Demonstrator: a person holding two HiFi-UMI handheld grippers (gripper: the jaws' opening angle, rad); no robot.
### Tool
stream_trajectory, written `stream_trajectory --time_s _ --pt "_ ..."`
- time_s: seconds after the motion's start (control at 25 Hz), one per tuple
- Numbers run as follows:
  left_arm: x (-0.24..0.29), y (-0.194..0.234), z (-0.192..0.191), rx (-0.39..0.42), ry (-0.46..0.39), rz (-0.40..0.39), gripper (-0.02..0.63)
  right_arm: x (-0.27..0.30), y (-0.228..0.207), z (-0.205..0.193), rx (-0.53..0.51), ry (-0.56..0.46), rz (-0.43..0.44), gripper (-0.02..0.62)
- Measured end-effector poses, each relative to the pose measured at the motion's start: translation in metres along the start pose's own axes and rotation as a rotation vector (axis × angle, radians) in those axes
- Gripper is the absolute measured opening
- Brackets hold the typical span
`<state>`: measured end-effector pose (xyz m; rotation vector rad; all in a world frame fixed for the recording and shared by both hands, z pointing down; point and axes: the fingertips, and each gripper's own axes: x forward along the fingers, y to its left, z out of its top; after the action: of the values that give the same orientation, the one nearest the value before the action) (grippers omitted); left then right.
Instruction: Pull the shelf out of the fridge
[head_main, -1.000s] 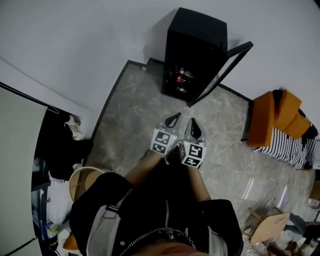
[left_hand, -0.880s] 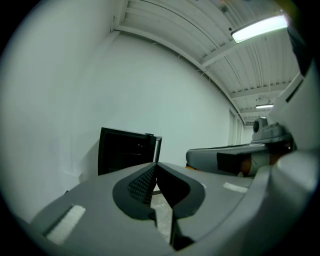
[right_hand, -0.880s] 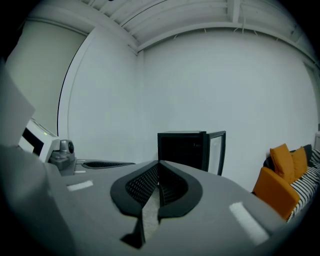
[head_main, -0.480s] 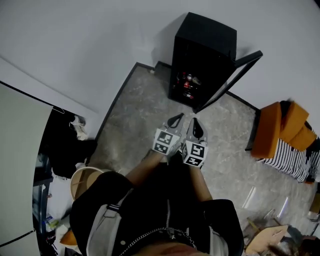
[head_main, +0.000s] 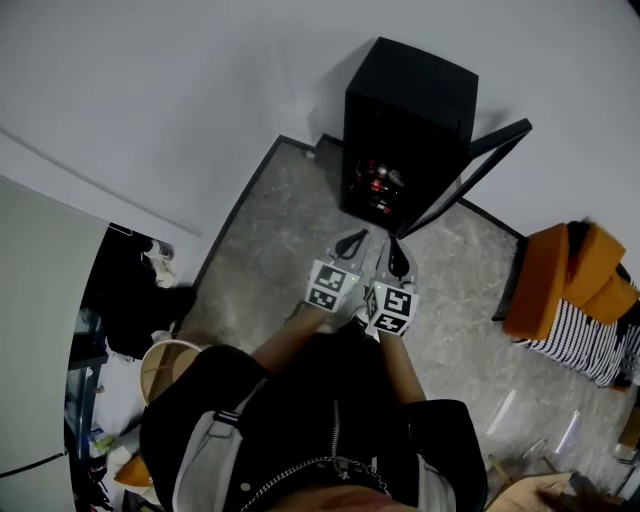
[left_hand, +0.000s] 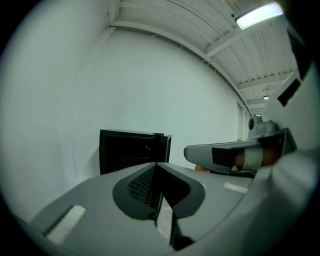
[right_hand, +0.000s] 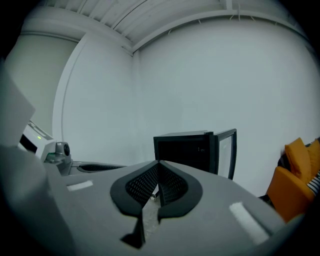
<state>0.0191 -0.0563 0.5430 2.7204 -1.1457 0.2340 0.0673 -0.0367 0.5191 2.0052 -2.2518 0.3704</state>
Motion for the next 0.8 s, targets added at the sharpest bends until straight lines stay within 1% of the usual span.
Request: stream_trajectory --time_s 0.24,0.6,0.8 --pt "0.024 -0.005 0.004 0.008 0.012 0.024 0.000 0.015 -0.023 0.008 0.010 -0.007 0.024 -0.005" --pt "0.044 -0.010 0.001 0.011 0.036 0.070 0.000 0.024 -0.049 0.008 0.035 -0.008 0.057 -0.005" --pt "0.052 -0.014 -0.002 0.014 0.054 0.080 0.000 0.028 -0.057 0.002 0.041 0.010 0.078 -0.006"
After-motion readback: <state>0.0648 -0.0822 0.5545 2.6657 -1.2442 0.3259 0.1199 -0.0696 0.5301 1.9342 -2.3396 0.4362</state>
